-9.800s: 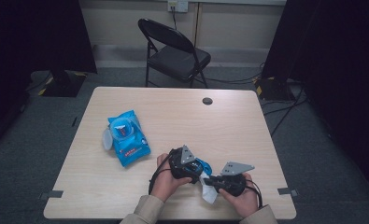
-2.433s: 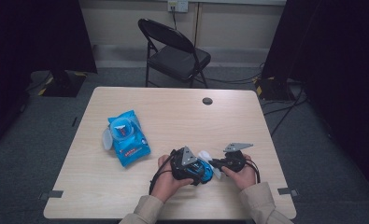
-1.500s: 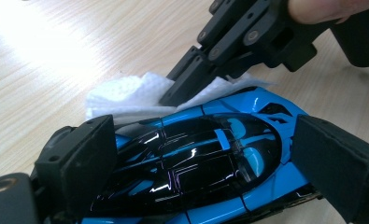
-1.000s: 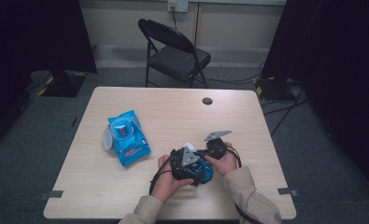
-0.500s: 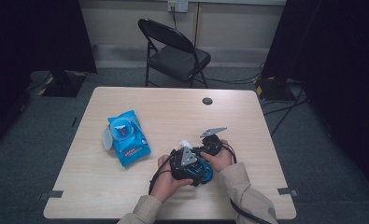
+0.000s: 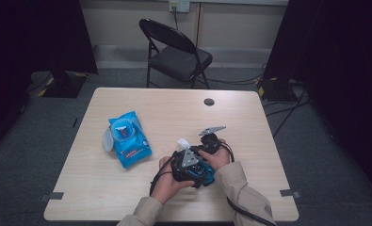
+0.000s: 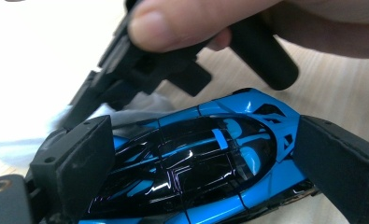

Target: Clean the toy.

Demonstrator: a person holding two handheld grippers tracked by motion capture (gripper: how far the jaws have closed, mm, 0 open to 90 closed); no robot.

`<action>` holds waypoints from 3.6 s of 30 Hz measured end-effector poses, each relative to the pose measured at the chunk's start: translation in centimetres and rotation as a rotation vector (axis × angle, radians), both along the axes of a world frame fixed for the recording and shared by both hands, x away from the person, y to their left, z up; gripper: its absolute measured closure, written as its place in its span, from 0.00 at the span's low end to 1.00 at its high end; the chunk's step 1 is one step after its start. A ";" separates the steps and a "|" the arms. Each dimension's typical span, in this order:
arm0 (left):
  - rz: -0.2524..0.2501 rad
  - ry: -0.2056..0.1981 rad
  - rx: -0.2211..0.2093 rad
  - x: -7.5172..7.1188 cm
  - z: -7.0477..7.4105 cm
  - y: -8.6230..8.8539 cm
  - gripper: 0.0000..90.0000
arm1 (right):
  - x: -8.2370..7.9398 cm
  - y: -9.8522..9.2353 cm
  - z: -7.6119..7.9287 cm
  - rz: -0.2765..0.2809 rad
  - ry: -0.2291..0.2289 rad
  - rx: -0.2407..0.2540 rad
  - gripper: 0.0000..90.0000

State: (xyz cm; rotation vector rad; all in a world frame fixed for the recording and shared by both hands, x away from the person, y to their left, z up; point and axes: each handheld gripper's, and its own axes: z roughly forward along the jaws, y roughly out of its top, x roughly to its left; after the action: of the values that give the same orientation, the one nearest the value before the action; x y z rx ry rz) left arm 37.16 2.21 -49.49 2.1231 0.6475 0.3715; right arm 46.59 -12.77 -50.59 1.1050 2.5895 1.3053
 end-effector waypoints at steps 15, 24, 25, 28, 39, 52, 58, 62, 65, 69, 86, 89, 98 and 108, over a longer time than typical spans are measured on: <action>0.010 -0.006 0.011 0.0 0.0 -0.1 0.07 | -0.8 -1.4 1.3 -0.016 -0.053 0.018 0.95; -0.002 0.003 0.017 0.1 0.1 0.0 0.07 | -2.7 -4.1 2.5 -0.029 -0.089 0.003 0.95; -0.001 0.003 0.017 0.1 0.1 0.0 0.07 | -3.0 -4.5 2.7 -0.034 -0.091 0.004 0.95; -0.005 -0.001 0.008 0.1 0.0 0.1 0.07 | -3.7 -5.7 2.9 -0.043 -0.096 0.016 0.95; -0.003 0.002 0.021 0.1 0.1 -0.1 0.07 | -5.9 -8.9 2.9 -0.070 -0.102 0.027 0.95; 0.006 -0.006 0.022 0.0 0.1 -0.2 0.07 | -8.4 -10.3 0.0 -0.076 -0.066 0.000 0.95; 0.011 -0.011 0.025 0.0 0.0 -0.2 0.07 | -8.4 -10.0 -0.1 -0.073 -0.069 -0.009 0.95; 0.010 -0.011 0.025 0.0 0.0 -0.2 0.07 | -8.4 -10.0 -0.2 -0.075 -0.070 -0.002 0.95; 0.013 -0.012 0.024 0.0 0.0 -0.3 0.07 | -8.3 -9.8 -0.2 -0.071 -0.075 -0.006 0.95; 0.015 -0.009 0.026 -0.1 0.1 -0.4 0.07 | -8.0 -9.4 -0.1 -0.062 -0.068 -0.006 0.95; 0.013 -0.013 0.029 -0.1 0.0 -0.4 0.07 | -5.8 -7.1 0.1 -0.015 -0.048 -0.027 0.95; 0.013 -0.015 0.029 -0.1 0.0 -0.4 0.06 | -5.4 -6.6 0.2 -0.007 -0.040 -0.031 0.95; 0.011 -0.013 0.030 -0.1 0.0 -0.4 0.06 | -4.6 -5.5 0.2 0.000 -0.036 -0.029 0.95; 0.013 -0.017 0.034 -0.1 0.0 -0.5 0.06 | -3.9 -4.5 0.1 0.006 -0.038 -0.028 0.95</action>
State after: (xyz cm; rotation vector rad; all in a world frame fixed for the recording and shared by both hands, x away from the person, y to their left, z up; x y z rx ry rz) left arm 37.03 1.75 -49.48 2.1464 0.6503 0.4098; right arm 42.69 -17.30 -50.44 1.0587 2.5774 1.2745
